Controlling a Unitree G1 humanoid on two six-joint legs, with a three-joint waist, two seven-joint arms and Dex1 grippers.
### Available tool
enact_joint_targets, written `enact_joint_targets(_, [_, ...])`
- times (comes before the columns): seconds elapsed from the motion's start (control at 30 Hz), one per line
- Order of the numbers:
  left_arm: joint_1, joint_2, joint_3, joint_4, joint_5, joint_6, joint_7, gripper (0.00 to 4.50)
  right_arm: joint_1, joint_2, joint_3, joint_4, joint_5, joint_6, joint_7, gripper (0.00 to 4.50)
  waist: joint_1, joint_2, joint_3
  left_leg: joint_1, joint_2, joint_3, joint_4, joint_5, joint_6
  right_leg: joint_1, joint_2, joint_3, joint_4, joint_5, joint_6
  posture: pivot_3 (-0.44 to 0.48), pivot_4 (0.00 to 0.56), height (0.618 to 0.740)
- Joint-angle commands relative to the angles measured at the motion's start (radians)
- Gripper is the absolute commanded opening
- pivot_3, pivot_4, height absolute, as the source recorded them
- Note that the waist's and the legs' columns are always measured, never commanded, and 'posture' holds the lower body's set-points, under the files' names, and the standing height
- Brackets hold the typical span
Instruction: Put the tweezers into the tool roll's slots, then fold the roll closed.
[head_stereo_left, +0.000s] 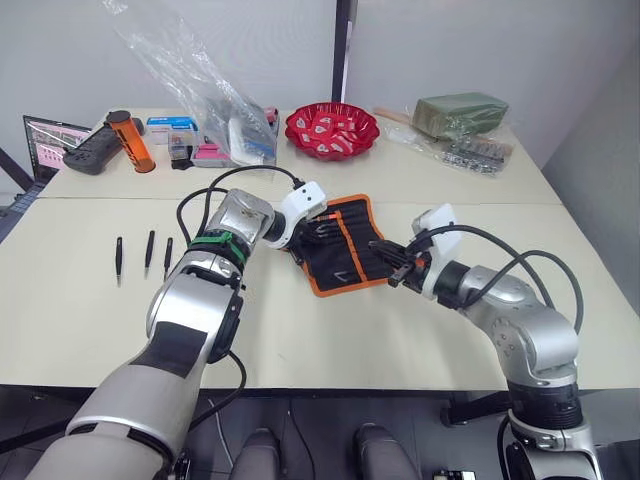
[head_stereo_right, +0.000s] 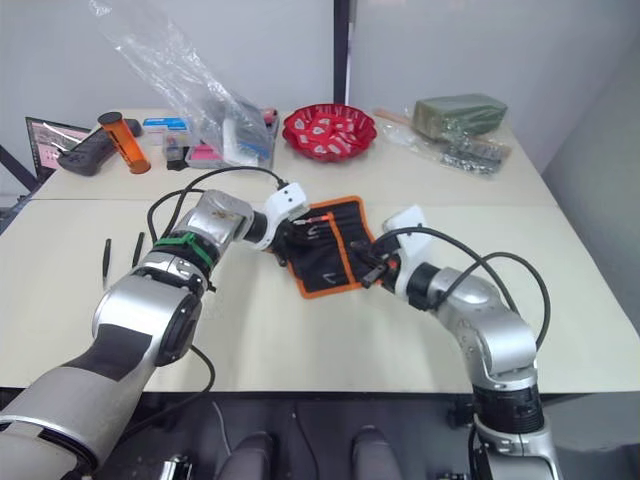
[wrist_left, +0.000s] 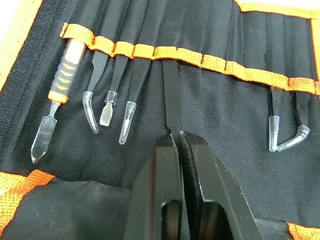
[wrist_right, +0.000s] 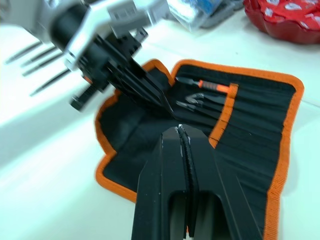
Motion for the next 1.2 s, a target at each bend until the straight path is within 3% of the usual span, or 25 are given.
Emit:
enact_joint_targets(0.03, [0.013, 0.001, -0.020, -0.116, -0.025, 0.009, -0.030, 0.00, 0.009, 0.002, 0.026, 0.015, -0.034, -0.033, -0.036, 0.02, 0.001, 0.000, 0.000, 0.000, 0.000, 0.000, 0.000, 0.000, 0.000, 0.000, 0.000, 0.000, 0.000, 0.000, 0.000, 0.000, 0.150, 0.735])
enact_joint_targets(0.2, [0.016, -0.004, -0.043, -0.070, -0.006, -0.069, 0.044, 0.00, 0.005, 0.004, 0.060, 0.048, -0.071, -0.046, -0.066, 0.02, 0.005, 0.000, 0.000, -0.001, 0.000, 0.000, 0.000, 0.000, 0.000, 0.000, 0.000, 0.000, -0.001, 0.000, 0.000, 0.000, 0.150, 0.735])
enact_joint_targets(0.33, [0.006, -0.027, -0.057, -0.051, -0.022, -0.133, -0.005, 0.00, 0.001, 0.004, 0.084, 0.064, -0.111, -0.041, -0.099, 0.02, 0.007, 0.000, 0.000, -0.001, 0.000, 0.000, 0.000, 0.000, 0.000, 0.000, 0.000, 0.000, -0.001, 0.000, 0.000, 0.000, 0.150, 0.735])
enact_joint_targets(0.53, [0.001, -0.041, -0.103, -0.010, 0.016, -0.300, 0.009, 0.00, -0.006, 0.116, 0.075, 0.117, -0.151, -0.061, -0.221, 0.02, 0.016, 0.000, 0.000, -0.001, 0.000, 0.000, 0.000, 0.000, -0.001, 0.000, 0.000, 0.000, -0.002, 0.000, 0.000, 0.000, 0.150, 0.735])
enact_joint_targets(0.7, [-0.009, -0.048, -0.105, 0.017, 0.013, -0.323, 0.014, 0.00, 0.019, 0.190, 0.056, 0.134, -0.166, -0.025, -0.308, 0.02, 0.016, 0.000, 0.000, -0.001, 0.000, 0.000, 0.000, 0.000, -0.001, 0.000, 0.000, 0.000, -0.002, 0.000, 0.000, 0.000, 0.150, 0.735])
enact_joint_targets(1.0, [-0.012, -0.046, -0.118, 0.041, 0.024, -0.354, 0.025, 0.00, 0.130, 0.240, 0.044, -0.064, -0.183, -0.002, -0.413, 0.02, 0.015, 0.000, 0.000, -0.002, 0.000, -0.001, 0.000, 0.000, -0.001, 0.000, 0.000, 0.000, -0.002, 0.000, 0.000, 0.000, 0.150, 0.735])
enact_joint_targets(1.2, [-0.024, -0.058, -0.125, 0.057, 0.031, -0.375, 0.040, 0.00, 0.216, 0.253, 0.052, -0.057, -0.174, -0.014, -0.410, 0.02, 0.015, 0.000, 0.000, -0.002, 0.000, -0.001, 0.000, 0.000, -0.001, 0.000, 0.000, -0.001, -0.003, 0.000, 0.000, 0.000, 0.150, 0.735])
